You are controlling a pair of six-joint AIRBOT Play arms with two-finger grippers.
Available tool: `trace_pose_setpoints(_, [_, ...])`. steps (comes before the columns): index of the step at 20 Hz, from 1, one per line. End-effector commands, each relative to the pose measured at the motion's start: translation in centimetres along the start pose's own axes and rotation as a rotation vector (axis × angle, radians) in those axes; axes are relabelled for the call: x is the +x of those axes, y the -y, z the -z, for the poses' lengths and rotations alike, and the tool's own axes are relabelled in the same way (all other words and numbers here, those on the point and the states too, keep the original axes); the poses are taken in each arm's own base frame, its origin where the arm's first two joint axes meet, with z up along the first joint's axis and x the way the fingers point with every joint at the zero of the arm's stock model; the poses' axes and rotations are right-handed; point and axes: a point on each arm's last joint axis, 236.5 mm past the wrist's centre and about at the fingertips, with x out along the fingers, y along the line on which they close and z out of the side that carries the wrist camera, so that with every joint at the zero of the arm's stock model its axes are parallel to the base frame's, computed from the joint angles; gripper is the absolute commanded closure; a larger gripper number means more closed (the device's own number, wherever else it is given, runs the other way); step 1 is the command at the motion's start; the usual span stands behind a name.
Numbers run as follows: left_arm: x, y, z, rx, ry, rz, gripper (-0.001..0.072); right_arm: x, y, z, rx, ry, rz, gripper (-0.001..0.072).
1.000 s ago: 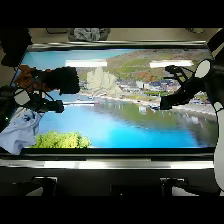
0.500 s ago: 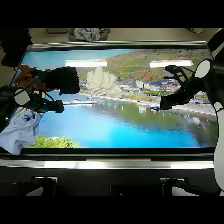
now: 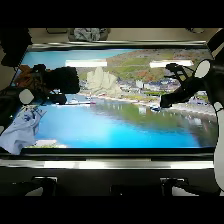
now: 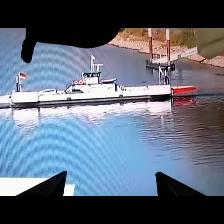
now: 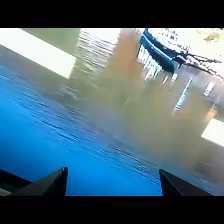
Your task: Fold the shirts.
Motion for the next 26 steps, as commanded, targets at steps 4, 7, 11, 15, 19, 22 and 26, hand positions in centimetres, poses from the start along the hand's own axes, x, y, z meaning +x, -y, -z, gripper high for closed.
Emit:
trace_pose_setpoints(4, [2.3,2.9,-5.1,-0.202,0.174,0.143,0.0047,0.0,1.0,-0.5,-0.003,0.019,0.042,0.004])
trace_pose_setpoints(7, [5.0,6.0,-5.1,-0.254,0.019,0.339,0.0015,0.0,1.4,-1.6,-0.003,0.066,0.057,0.004])
trace_pose_setpoints(11, [8.3,5.8,-8.8,-0.302,-0.097,0.488,0.0013,-0.1,1.4,-2.0,-0.003,0.082,0.059,0.004])
trace_pose_setpoints(15, [13.6,5.7,-8.8,-0.268,-0.201,0.526,0.0013,0.0,1.3,-2.0,-0.002,0.083,0.056,0.0041])
trace_pose_setpoints(19, [16.7,8.4,-11.2,-0.348,-0.088,0.705,0.0013,0.0,1.1,-2.1,-0.001,0.088,0.046,0.0041])
trace_pose_setpoints(22, [19.0,8.5,-10.7,-0.348,-0.07,0.701,0.0013,0.3,0.7,-2.2,0.002,0.087,0.028,0.0041])
trace_pose_setpoints(26, [20.2,10.7,-9.0,-0.189,-0.06,0.719,0.0013,1.3,0.1,-2.3,0.021,0.075,-0.012,0.0041])
